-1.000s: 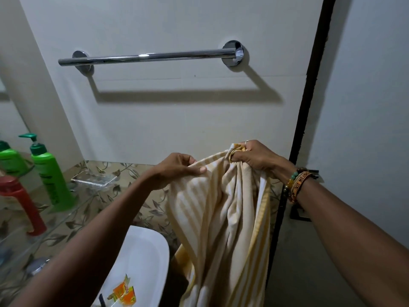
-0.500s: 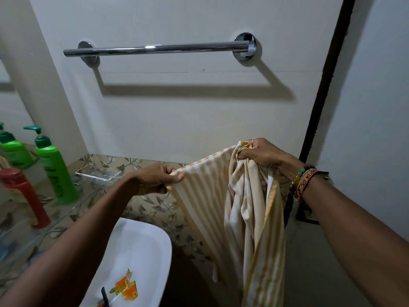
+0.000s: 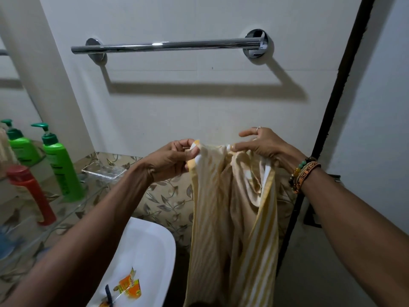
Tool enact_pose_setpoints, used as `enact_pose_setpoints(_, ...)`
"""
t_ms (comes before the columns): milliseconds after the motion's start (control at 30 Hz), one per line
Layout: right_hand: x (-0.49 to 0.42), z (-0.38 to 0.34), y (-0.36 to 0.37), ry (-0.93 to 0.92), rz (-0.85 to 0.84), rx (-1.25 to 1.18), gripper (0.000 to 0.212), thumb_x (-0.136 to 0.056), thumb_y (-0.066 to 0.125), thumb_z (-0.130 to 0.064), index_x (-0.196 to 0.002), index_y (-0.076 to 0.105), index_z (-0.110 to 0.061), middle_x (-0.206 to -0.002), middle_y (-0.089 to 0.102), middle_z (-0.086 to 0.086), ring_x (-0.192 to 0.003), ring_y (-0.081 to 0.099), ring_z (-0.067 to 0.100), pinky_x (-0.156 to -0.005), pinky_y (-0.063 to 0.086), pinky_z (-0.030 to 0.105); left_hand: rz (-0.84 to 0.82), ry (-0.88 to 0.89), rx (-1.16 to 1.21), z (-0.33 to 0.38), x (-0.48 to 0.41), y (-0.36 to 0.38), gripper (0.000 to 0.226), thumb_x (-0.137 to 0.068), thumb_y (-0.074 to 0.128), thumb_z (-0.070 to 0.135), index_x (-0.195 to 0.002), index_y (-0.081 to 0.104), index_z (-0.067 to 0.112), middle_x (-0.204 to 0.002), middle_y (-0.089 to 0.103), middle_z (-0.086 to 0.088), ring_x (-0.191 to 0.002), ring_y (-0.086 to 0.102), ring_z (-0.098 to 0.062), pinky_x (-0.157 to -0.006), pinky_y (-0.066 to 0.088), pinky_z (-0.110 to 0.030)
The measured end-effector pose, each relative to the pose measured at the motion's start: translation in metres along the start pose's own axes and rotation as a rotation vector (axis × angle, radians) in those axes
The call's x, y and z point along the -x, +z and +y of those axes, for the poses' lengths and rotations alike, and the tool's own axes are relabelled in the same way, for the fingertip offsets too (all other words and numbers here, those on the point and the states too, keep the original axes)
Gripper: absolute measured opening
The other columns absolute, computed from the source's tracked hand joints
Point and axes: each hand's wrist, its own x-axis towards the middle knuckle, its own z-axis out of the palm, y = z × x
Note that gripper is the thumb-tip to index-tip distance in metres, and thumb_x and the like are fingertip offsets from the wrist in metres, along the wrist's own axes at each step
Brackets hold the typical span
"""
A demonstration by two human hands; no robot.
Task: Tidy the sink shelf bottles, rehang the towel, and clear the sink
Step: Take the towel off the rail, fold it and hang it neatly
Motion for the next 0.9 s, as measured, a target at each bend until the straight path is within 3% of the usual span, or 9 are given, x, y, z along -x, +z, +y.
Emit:
enact_pose_setpoints(167, -0.007, -0.018, 0.005, -0.031, 0.200, -0.208, 0.040, -0.066, 0.091, -0.037, -0.094, 0.073, -0.013, -0.084, 0.070, -0.002, -0.077, 0.064, 0.011, -0.064, 0.048, 0.024, 0.079, 0.107, 0.132, 0.013, -0.017, 0.019, 0.055, -0.070, 0.084, 0.014, -0.120, 0.062, 0.019, -0.086, 0.068, -0.002, -0.071, 0.066, -0.011, -0.062, 0.057, -0.023)
enact_pose_setpoints(333, -0.009, -0.018, 0.013, 0.021, 0.214, -0.243, 0.028, -0.079, 0.083, -0.025, -0.097, 0.073, -0.006, -0.086, 0.070, 0.000, -0.079, 0.062, 0.011, -0.067, 0.049, 0.023, 0.242, 0.131, 0.138, 0.009, -0.034, 0.033, 0.023, -0.089, 0.064, 0.006, -0.112, 0.069, 0.004, -0.076, 0.069, 0.002, -0.058, 0.061, -0.004, -0.062, 0.054, -0.017)
enact_pose_setpoints(433, -0.011, -0.018, 0.018, 0.050, 0.144, -0.279, 0.016, -0.085, 0.076, -0.012, -0.099, 0.072, -0.005, -0.086, 0.068, 0.002, -0.083, 0.061, 0.013, -0.069, 0.050, 0.022, 0.277, 0.117, 0.188, 0.008, -0.037, 0.030, 0.028, -0.084, 0.067, 0.005, -0.112, 0.069, 0.001, -0.087, 0.073, -0.004, -0.075, 0.068, -0.010, -0.069, 0.057, -0.019)
enact_pose_setpoints(533, -0.011, -0.018, 0.021, 0.119, 0.052, -0.357, 0.019, -0.079, 0.074, -0.001, -0.098, 0.071, -0.003, -0.100, 0.068, 0.012, -0.093, 0.059, 0.022, -0.086, 0.055, 0.038, 0.173, 0.121, 0.195, 0.008, -0.033, 0.027, 0.042, -0.076, 0.064, -0.009, -0.117, 0.066, 0.000, -0.101, 0.073, -0.014, -0.091, 0.071, -0.021, -0.079, 0.058, -0.025)
enact_pose_setpoints(633, -0.011, -0.021, 0.027, 0.161, -0.009, -0.444, 0.018, -0.072, 0.065, 0.008, -0.089, 0.068, 0.003, -0.103, 0.059, 0.020, -0.087, 0.054, 0.028, -0.073, 0.052, 0.041, 0.140, 0.116, 0.048, 0.003, -0.030, 0.028, 0.056, -0.075, 0.059, -0.023, -0.125, 0.061, 0.002, -0.106, 0.072, -0.017, -0.096, 0.072, -0.024, -0.084, 0.058, -0.026)
enact_pose_setpoints(700, -0.013, -0.023, 0.033, 0.170, -0.016, -0.470, 0.025, -0.072, 0.056, 0.013, -0.095, 0.066, 0.011, -0.100, 0.053, 0.018, -0.081, 0.051, 0.026, -0.067, 0.049, 0.038, 0.238, 0.134, -0.109, -0.001, -0.030, 0.031, 0.044, -0.084, 0.057, -0.020, -0.123, 0.062, 0.001, -0.103, 0.073, -0.017, -0.095, 0.072, -0.023, -0.084, 0.059, -0.027)
enact_pose_setpoints(767, -0.015, -0.023, 0.038, 0.173, -0.028, -0.434, 0.029, -0.078, 0.051, 0.015, -0.102, 0.066, 0.011, -0.100, 0.056, 0.017, -0.083, 0.054, 0.024, -0.074, 0.053, 0.037, 0.335, 0.175, -0.250, -0.005, -0.031, 0.035, 0.026, -0.093, 0.057, -0.007, -0.114, 0.067, 0.002, -0.100, 0.074, -0.018, -0.091, 0.073, -0.024, -0.083, 0.060, -0.029)
enact_pose_setpoints(833, -0.015, -0.024, 0.043, 0.159, -0.069, -0.368, 0.027, -0.087, 0.050, 0.014, -0.099, 0.068, -0.002, -0.103, 0.063, 0.018, -0.092, 0.061, 0.024, -0.087, 0.057, 0.035, 0.388, 0.214, -0.341, -0.009, -0.032, 0.036, 0.018, -0.095, 0.058, 0.002, -0.108, 0.070, 0.004, -0.096, 0.074, -0.020, -0.086, 0.073, -0.025, -0.080, 0.061, -0.030)
enact_pose_setpoints(900, -0.014, -0.023, 0.047, 0.114, -0.096, -0.312, 0.028, -0.088, 0.053, 0.014, -0.101, 0.069, -0.004, -0.104, 0.068, 0.018, -0.098, 0.066, 0.025, -0.085, 0.059, 0.032, 0.421, 0.233, -0.447, -0.012, -0.032, 0.035, 0.016, -0.095, 0.061, 0.007, -0.106, 0.071, 0.004, -0.092, 0.074, -0.020, -0.082, 0.072, -0.025, -0.079, 0.061, -0.033)
